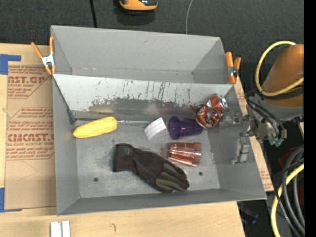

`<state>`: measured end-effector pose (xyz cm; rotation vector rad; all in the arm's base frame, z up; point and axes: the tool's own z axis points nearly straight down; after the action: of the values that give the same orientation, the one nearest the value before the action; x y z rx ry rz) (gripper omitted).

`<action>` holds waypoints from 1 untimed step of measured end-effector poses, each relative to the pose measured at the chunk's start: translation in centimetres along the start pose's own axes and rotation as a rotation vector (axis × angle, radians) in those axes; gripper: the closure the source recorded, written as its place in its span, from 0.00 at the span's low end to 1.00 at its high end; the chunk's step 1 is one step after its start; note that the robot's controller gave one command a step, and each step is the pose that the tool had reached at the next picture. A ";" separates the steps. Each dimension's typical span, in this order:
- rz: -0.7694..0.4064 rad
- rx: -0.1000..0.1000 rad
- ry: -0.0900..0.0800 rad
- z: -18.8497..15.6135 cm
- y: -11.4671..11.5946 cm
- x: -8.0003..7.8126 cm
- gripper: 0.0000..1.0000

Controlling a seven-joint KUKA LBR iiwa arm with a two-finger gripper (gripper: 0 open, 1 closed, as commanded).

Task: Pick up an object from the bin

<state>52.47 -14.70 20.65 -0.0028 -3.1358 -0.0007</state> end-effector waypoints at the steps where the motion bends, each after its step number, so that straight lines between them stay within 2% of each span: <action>1: -0.002 0.001 -0.008 -0.5 0.1 -0.2 0.00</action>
Offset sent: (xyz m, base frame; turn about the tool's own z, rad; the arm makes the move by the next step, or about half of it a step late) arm 0.0074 0.0488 -0.1352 -0.0455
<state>52.65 -14.62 21.10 -0.0002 -3.1437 0.0015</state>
